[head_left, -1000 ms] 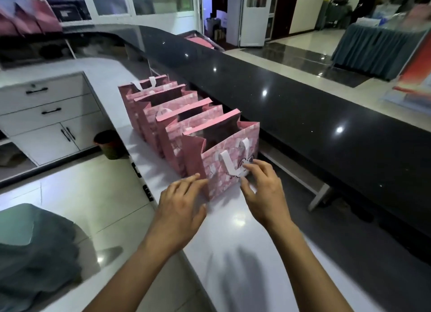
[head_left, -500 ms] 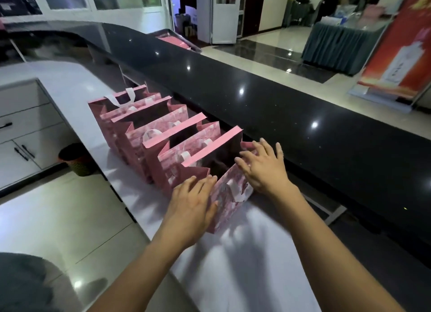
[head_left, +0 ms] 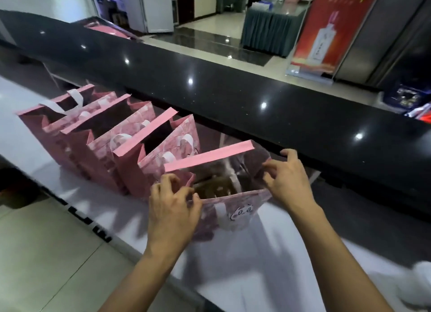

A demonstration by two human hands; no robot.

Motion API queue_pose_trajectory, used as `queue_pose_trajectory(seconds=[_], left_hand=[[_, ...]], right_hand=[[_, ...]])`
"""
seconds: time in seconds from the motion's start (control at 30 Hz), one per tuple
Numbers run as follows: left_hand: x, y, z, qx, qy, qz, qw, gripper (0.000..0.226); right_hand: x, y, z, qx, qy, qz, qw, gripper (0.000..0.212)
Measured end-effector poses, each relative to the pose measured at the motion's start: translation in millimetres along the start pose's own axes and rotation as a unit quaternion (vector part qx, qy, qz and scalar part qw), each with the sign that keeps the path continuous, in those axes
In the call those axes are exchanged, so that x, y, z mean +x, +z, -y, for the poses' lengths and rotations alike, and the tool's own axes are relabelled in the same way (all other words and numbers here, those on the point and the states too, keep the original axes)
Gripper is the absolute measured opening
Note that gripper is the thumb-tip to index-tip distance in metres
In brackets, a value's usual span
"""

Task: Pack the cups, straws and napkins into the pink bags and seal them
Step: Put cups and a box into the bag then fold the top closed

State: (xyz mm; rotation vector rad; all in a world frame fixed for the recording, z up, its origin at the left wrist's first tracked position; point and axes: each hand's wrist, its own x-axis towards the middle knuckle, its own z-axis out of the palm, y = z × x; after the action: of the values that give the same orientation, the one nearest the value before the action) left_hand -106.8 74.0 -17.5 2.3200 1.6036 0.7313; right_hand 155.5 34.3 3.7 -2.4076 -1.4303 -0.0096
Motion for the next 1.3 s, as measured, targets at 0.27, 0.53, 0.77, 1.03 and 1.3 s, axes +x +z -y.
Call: queue_pose_trajectory(seconds=[0.27, 0.53, 0.77, 1.03, 1.3], left_hand=[[-8, 9, -23, -0.093, 0.004, 0.135, 0.986, 0.066], [-15, 37, -70, -0.22, 0.098, 0.222, 0.945, 0.071], [-31, 54, -133, -0.251, 0.127, 0.271, 0.92, 0.068], [-60, 65, -191, -0.259, 0.141, 0.281, 0.913, 0.067], [-75, 69, -202, -0.236, 0.139, 0.259, 0.926, 0.071]], right_hand=[[-69, -18, -31, 0.015, 0.133, -0.031, 0.99, 0.026], [-137, -43, -73, 0.077, 0.226, -0.086, 0.967, 0.021], [-174, -69, -126, 0.078, 0.28, -0.102, 0.951, 0.027], [-202, -87, -184, 0.103, 0.244, -0.093, 0.96, 0.024], [-243, -89, -252, -0.07, 0.344, -0.133, 0.927, 0.031]])
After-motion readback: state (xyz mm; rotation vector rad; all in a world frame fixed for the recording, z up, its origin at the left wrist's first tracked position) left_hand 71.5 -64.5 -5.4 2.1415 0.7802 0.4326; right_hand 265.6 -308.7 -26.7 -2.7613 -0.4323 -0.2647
